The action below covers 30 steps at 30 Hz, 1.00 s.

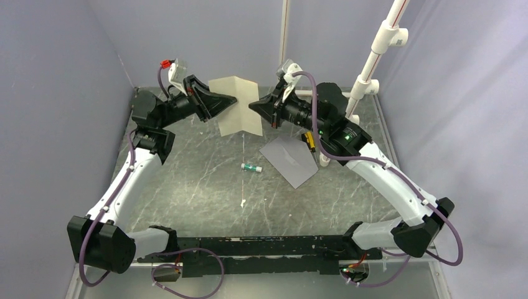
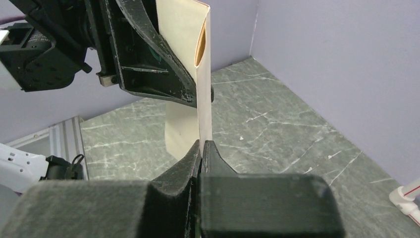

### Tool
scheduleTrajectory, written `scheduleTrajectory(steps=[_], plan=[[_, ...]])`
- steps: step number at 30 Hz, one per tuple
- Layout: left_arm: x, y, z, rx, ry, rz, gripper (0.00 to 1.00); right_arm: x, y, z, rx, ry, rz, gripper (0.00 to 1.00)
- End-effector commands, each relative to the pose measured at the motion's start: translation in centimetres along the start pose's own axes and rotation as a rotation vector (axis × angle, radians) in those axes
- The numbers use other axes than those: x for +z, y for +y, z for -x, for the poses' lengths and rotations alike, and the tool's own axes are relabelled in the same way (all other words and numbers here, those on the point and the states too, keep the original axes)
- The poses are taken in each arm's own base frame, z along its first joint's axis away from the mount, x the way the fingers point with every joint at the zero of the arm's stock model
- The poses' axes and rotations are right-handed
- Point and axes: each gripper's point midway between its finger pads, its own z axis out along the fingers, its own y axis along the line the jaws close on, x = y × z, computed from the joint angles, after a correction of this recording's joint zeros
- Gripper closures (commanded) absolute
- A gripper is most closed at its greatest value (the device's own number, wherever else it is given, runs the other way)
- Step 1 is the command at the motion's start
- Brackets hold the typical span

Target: Place the letter into the envelope and seal it

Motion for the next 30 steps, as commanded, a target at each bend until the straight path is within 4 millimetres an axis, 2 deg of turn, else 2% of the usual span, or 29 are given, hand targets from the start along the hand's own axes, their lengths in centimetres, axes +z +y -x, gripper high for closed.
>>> scheduleTrajectory(steps=[1,3,6,7,10,13,18,21,24,27,30], plan=[[0.2,-0.4,0.4,0.02,-0.025,-0.004,0.86,-0.1,-0.2,3.4,0.004,-0.08,-0.018,1.0],[0.3,-0.3,0.3,0.019,-0.023,0.0,0.95,0.1,-0.1,3.5,0.013,-0.081,-0.014,1.0],[0.4,-0.1,0.4,0.018,-0.027,0.014,0.97,0.2,0.5,3.6,0.022,-0.08,0.02,1.0],[0.4,-0.2,0.5,0.017,-0.03,0.014,0.97,0.2,0.9,3.7,0.021,-0.077,0.047,0.94],[0.4,-0.6,0.8,0.028,-0.035,0.0,0.98,-0.1,2.9,3.4,0.007,-0.049,0.165,0.65],[0.3,-1.4,0.9,0.061,-0.022,-0.044,0.98,-0.7,4.3,3.7,-0.006,-0.034,0.236,0.48],[0.1,-2.7,1.2,0.114,-0.01,-0.094,0.97,-2.4,2.5,5.4,-0.013,-0.122,0.1,0.27],[0.2,-2.7,1.4,0.115,-0.018,-0.099,0.98,-4.0,1.3,6.8,-0.008,-0.208,0.015,0.22],[0.5,-2.8,1.6,0.112,-0.023,-0.118,0.98,-5.2,-0.4,7.8,0.008,-0.268,-0.082,0.21],[0.6,-3.4,1.8,0.122,-0.027,-0.167,0.97,-5.5,-2.2,7.5,0.056,-0.253,-0.163,0.21],[0.7,-3.9,2.0,0.122,-0.039,-0.2,0.98,-4.5,-1.7,5.9,0.068,-0.172,-0.093,0.24]])
